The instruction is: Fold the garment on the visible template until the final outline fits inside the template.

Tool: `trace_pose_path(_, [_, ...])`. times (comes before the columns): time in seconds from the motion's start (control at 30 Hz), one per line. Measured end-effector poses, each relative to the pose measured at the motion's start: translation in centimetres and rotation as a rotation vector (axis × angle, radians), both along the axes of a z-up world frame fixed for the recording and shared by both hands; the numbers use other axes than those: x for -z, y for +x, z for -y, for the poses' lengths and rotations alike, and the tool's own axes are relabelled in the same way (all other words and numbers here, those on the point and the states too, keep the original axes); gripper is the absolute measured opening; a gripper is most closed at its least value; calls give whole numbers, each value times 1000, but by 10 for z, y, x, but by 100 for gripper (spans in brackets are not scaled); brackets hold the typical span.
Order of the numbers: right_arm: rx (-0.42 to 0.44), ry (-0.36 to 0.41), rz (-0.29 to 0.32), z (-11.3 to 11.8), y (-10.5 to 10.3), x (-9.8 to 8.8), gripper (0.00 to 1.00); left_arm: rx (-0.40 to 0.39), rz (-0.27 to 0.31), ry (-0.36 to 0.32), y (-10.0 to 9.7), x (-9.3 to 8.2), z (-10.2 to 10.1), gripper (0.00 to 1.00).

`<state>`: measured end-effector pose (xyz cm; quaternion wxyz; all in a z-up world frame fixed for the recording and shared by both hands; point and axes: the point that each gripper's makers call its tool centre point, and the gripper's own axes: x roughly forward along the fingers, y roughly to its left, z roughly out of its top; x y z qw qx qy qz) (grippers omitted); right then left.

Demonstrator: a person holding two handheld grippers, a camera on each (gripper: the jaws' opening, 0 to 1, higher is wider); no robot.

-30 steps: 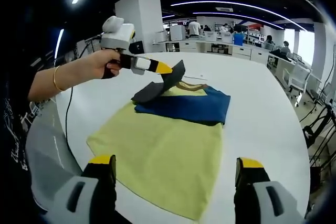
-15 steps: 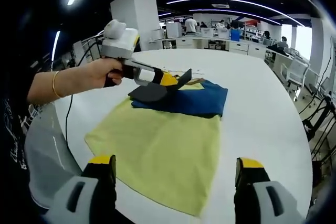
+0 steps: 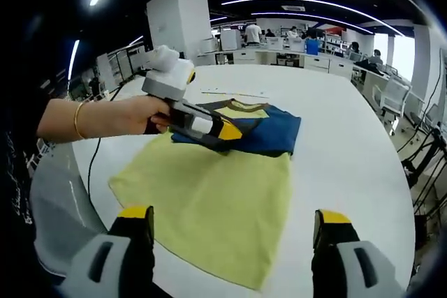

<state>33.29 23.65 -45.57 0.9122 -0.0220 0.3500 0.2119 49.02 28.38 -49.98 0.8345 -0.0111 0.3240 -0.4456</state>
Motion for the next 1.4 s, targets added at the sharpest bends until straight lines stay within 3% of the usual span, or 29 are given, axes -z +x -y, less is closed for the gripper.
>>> trace_pose_path(0.03, [0, 2, -2, -1, 0, 1, 95, 7, -25, -50, -3, -2, 6, 0])
trace_pose_path(0.1, [0, 3, -3, -1, 1, 2, 95, -1, -25, -42, -1, 3, 4, 3])
trace_pose_path(0.3, [17, 19, -2, -2, 3, 4, 94, 65, 92, 22, 1, -2, -3, 22])
trace_pose_path(0.63, [-6, 31, 11, -14, 17, 0, 93, 0, 168, 24, 18, -25, -26, 76])
trace_pose_path(0.77, [-7, 39, 14, -18, 24, 0, 91, -26, 196, 22, 24, -36, -38, 90])
trace_pose_path(0.93, [-18, 46, 28, -25, 35, -4, 86, -53, 201, 20, 27, -44, -53, 99])
trace_pose_path(1.4, [-65, 40, 75, -44, 70, -12, 75, -78, 231, 65, 21, -51, -96, 99])
